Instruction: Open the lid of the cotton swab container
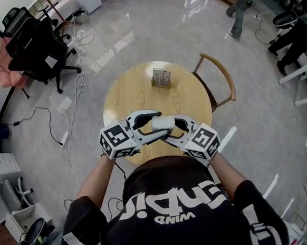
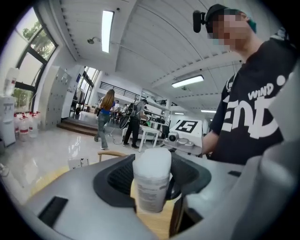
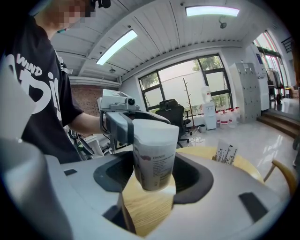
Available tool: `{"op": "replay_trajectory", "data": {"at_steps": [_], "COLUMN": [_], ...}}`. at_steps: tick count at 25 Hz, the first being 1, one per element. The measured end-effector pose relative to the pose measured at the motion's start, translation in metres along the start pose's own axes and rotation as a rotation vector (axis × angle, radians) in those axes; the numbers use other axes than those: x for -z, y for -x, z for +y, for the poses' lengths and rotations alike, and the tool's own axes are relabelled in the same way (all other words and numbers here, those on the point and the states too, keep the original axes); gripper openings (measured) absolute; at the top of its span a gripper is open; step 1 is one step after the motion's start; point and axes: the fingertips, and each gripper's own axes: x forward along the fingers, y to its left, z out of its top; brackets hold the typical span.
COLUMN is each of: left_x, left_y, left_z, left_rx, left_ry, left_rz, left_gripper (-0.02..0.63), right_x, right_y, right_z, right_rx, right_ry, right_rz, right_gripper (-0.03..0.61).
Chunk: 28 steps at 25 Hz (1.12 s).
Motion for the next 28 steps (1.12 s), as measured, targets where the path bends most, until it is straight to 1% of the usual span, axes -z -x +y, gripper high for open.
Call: {"op": "replay_trajectory", "data": {"at_steps": [3,6,10,12,14,17,21,25,27,28], "left_x": [-0.004,-0.001,0.001,0.001,0.001,0.000,-0.003,-0.008,-0.009,-0.008], "left_y": [0.002,0.002,0.001,0.001,0.000,0.000,0.003,0.013,0.019,0.022], "left_z": [0.002,0.004,0.009,0.011,0.010,0.008,0.013,0.024,0.030,0.034], "left_rx": [0.013,0.028,0.053,0.054,0.053,0.045,0.025,-0.025,-0.056,-0.078], "left_ry": [0.093,0.158,0.303,0.354,0.363,0.339,0.322,0.322,0.325,0.326], "left_rz": [-0.026,0.002,0.008,0.008,0.017,0.027,0.002,-0.026,-0.037,-0.043], "left_gripper": [0.242,0.242,0.242,0.244,0.244,0.244,0.244,0.242,0.217,0.183], "right_x": [0.001,0.004,0.008,0.009,0.009,0.007,0.009,0.014,0.014,0.014], "right_y": [-0.002,-0.004,-0.005,-0.005,-0.004,-0.003,-0.001,0.010,0.017,0.020], "right_z": [0.000,0.000,0.000,-0.001,0.000,0.001,-0.005,-0.017,-0.023,-0.026], "right_rx": [0.021,0.014,0.009,0.010,0.005,-0.001,0.008,0.038,0.058,0.070], "right_ry": [0.053,0.049,0.064,0.064,0.061,0.049,0.033,-0.014,-0.027,-0.031], "right_rz": [0.018,0.028,0.042,0.044,0.044,0.035,0.036,0.031,0.024,0.020], "right_gripper": [0.247,0.247,0.247,0.247,0.247,0.247,0.247,0.246,0.245,0.245]}}
